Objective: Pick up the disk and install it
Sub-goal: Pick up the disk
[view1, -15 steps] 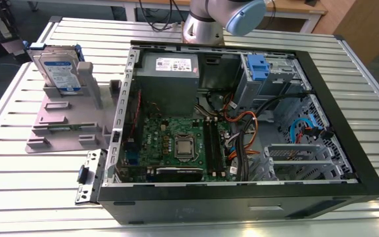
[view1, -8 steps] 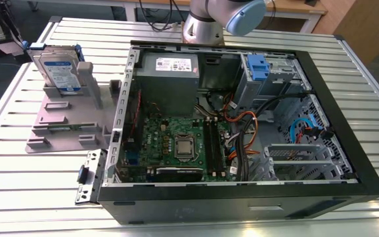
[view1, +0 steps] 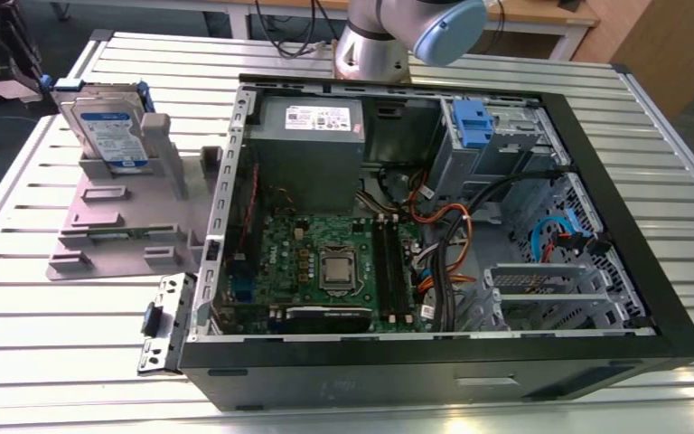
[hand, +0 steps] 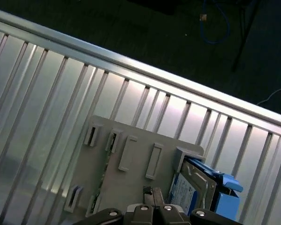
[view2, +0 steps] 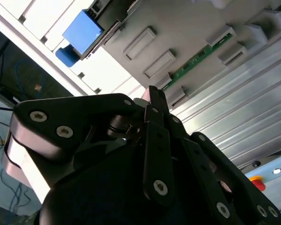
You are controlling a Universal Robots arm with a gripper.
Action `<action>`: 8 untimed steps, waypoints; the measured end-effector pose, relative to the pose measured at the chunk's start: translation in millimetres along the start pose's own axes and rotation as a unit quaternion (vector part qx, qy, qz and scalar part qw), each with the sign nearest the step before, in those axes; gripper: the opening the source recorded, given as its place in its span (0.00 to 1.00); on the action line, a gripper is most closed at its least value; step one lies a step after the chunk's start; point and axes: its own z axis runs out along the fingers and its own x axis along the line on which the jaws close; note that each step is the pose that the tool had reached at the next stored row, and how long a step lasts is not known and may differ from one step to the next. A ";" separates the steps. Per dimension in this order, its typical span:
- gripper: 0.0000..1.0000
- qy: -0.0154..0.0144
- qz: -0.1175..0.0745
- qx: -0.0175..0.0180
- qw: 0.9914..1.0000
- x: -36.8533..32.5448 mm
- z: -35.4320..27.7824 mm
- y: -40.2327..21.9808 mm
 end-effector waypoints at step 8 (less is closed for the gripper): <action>0.10 -0.002 0.066 0.001 0.998 0.0 0.6 0.0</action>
